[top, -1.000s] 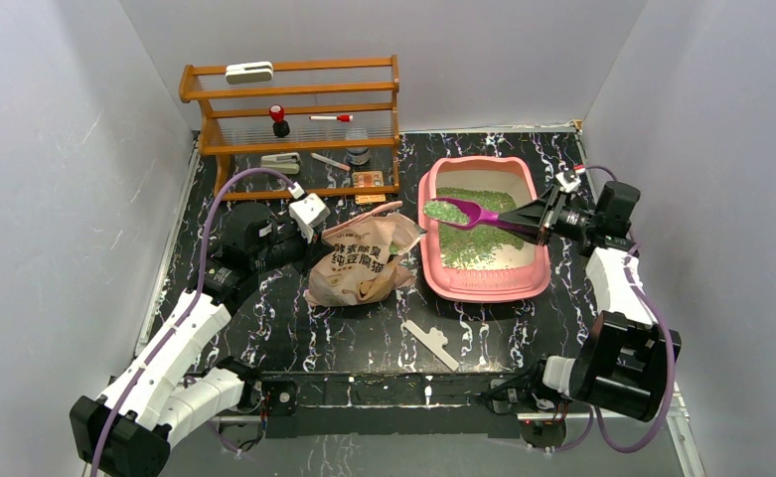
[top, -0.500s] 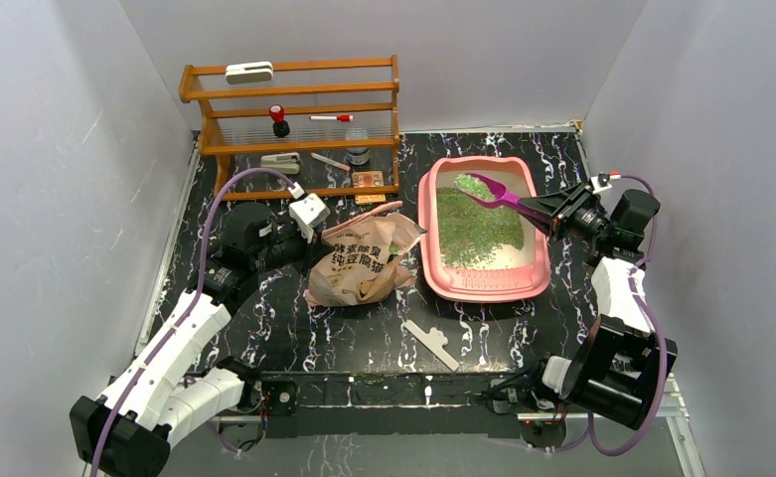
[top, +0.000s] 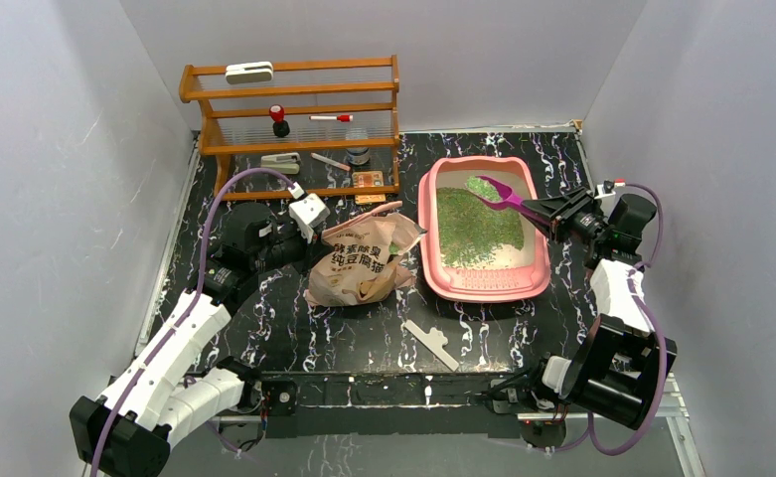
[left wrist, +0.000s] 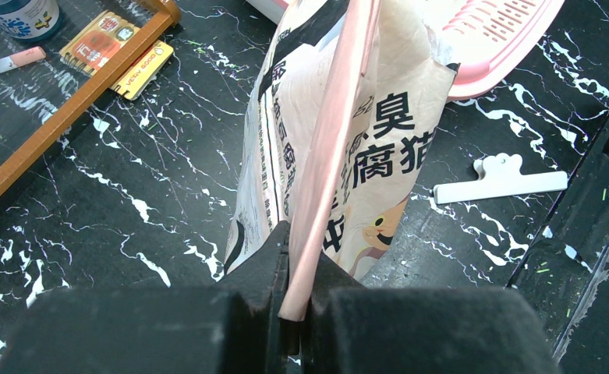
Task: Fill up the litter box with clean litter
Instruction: Pour the cat litter into the litter box.
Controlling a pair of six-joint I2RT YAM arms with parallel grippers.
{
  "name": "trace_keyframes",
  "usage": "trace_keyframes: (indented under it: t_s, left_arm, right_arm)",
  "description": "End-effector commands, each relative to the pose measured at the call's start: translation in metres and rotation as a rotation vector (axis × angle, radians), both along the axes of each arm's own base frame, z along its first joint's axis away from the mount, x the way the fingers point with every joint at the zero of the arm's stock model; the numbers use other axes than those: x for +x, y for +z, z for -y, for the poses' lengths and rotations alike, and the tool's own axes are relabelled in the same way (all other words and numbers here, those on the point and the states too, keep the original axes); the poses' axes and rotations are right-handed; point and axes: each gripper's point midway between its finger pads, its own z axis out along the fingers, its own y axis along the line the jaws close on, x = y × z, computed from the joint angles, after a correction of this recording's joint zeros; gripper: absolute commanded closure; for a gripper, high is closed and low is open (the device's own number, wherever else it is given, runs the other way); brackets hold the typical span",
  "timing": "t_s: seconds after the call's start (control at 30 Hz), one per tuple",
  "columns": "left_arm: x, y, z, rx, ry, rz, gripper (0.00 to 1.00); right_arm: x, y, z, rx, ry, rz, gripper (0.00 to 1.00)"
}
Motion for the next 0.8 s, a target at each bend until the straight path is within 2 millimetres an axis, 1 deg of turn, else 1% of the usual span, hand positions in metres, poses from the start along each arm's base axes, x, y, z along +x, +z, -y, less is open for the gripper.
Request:
trace_keyframes:
  t_s: [0.0, 0.13, 0.3, 0.43, 0.5, 0.6, 0.77]
  left_arm:
    - [0.003, 0.051, 0.009, -0.086, -0.04, 0.165, 1.0]
    - [0.002, 0.052, 0.009, -0.089, -0.039, 0.163, 1.0]
    - [0.002, 0.052, 0.009, -0.091, -0.039, 0.16, 1.0]
    - [0.002, 0.053, 0.009, -0.095, -0.038, 0.161, 1.0]
    - [0.001, 0.055, 0.009, -0.102, -0.038, 0.16, 1.0]
    - [0.001, 0.055, 0.01, -0.106, -0.04, 0.159, 1.0]
    - [0.0, 0.053, 0.008, -0.1, -0.032, 0.155, 1.0]
  right_arm:
    - [0.008, 0.014, 0.012, -0.135, -0.034, 0.059, 1.0]
    - [0.012, 0.009, 0.016, -0.197, -0.045, 0.037, 1.0]
    - [0.019, 0.008, 0.007, -0.241, -0.029, 0.025, 1.0]
    - [0.031, 0.011, 0.006, -0.255, -0.054, 0.041, 1.0]
    - [0.04, 0.011, 0.008, -0.278, -0.098, 0.031, 1.0]
    - [0.052, 0.019, 0.007, -0.279, -0.142, 0.057, 1.0]
    - [0.063, 0.022, 0.01, -0.316, -0.2, 0.051, 1.0]
